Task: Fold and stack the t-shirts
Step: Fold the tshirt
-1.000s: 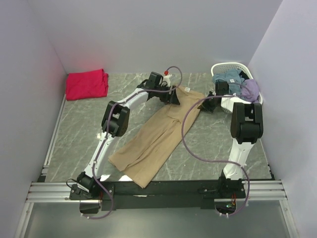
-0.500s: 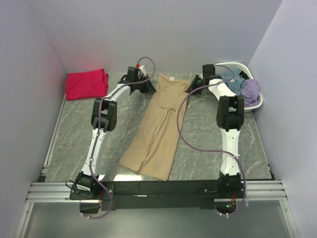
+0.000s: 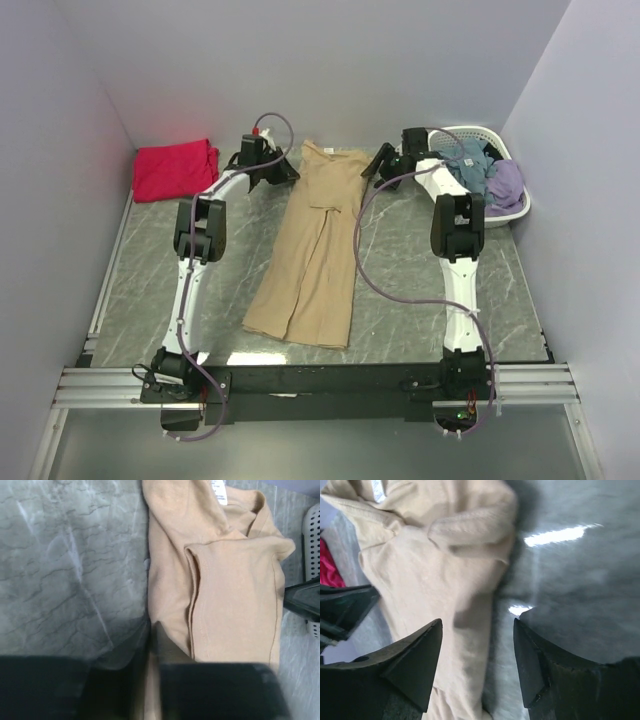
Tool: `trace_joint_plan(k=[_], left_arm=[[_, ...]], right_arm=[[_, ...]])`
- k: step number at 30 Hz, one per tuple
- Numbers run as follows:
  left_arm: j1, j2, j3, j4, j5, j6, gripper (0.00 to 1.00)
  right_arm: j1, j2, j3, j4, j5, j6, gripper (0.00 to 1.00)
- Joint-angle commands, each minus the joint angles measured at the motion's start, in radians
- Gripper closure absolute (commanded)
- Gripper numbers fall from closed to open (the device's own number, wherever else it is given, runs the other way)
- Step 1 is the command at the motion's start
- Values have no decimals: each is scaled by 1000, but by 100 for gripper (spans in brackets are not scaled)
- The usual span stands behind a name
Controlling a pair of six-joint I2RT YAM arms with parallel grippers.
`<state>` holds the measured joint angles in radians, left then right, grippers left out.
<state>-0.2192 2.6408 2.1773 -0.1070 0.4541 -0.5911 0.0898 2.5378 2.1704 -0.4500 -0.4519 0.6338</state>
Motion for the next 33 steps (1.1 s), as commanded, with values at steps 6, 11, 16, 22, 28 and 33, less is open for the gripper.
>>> trace_joint_plan(k=[6,11,16,22,28,33], left_arm=[[23,-323,-339,67,-80,25,1],[12,-604,-745,84,-137,11,1],[-35,-835,-1152,142,-186,-53,1],[-147,-1189,-1488,110,-300,-169,0],[-264,-1401,-1628,-28,-397,-269,1],[-321,-1547,-1688,-143,-426,-338,1]], right_arm=[[-13,-362,-400,95,24,-83,34],[16,-587,-759,143,-27,-121,34],[62,-761,-1041,143,-60,-154,34],[172,-963,-1361,189,-73,-114,34],[269,-1070,-1549,257,-110,-40,34],[344,-1132,-1627,246,-100,4,34]])
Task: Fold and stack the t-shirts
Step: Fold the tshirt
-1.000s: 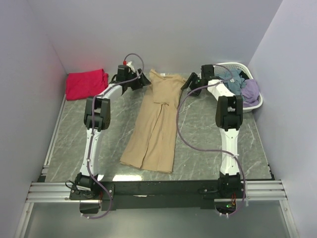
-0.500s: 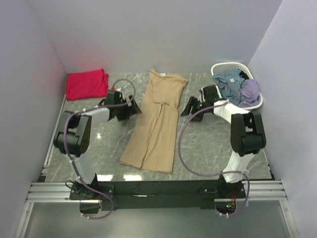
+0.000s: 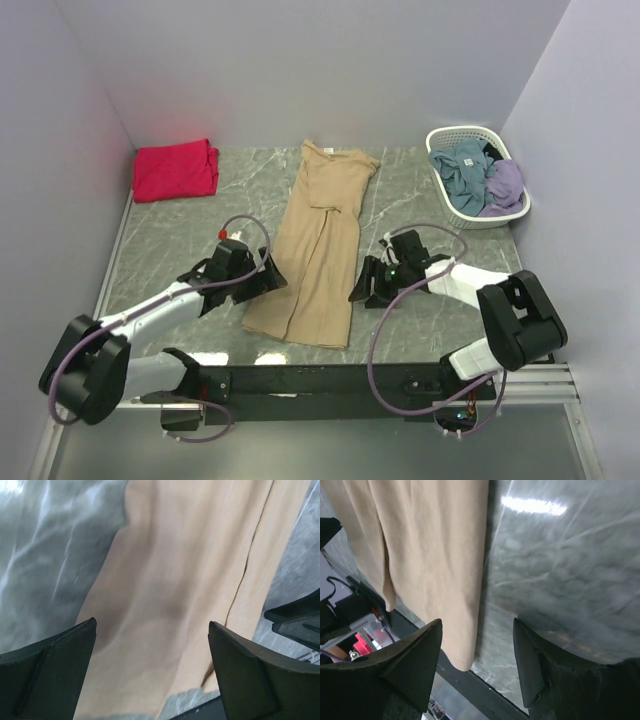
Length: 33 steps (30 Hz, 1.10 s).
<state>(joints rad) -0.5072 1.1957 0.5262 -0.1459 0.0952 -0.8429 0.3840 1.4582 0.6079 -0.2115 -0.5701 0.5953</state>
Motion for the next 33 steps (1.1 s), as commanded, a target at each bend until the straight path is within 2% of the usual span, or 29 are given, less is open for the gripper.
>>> trace_joint_plan(k=[1,8,14,19,24,27,33], left_arm=[[-42,-123,-44,-134,-74,-94,0],[-97,-245,-127,-257,-92,-157,1],[-122,-312,-195,-265,-92,-226,1],[-181,-347,-181,-382,-245,-310,0],[-231,-444,-158,-515,-425,-467,1],[-235,-479,-141,-561,-457,-510,1],[-241,-547,-121,-567,-496,-505,1]], right_arm=[[81,-68,-77,8,22,60,34],[222,-162,-188,44,36,173,34],[308,-121,-208,144,47,259,37],[372,-82,-191,179,76,301,38],[395,-42,-177,182,81,304,39],[400,-42,-174,166,102,301,39],[401,-38,-171,149,127,302,41]])
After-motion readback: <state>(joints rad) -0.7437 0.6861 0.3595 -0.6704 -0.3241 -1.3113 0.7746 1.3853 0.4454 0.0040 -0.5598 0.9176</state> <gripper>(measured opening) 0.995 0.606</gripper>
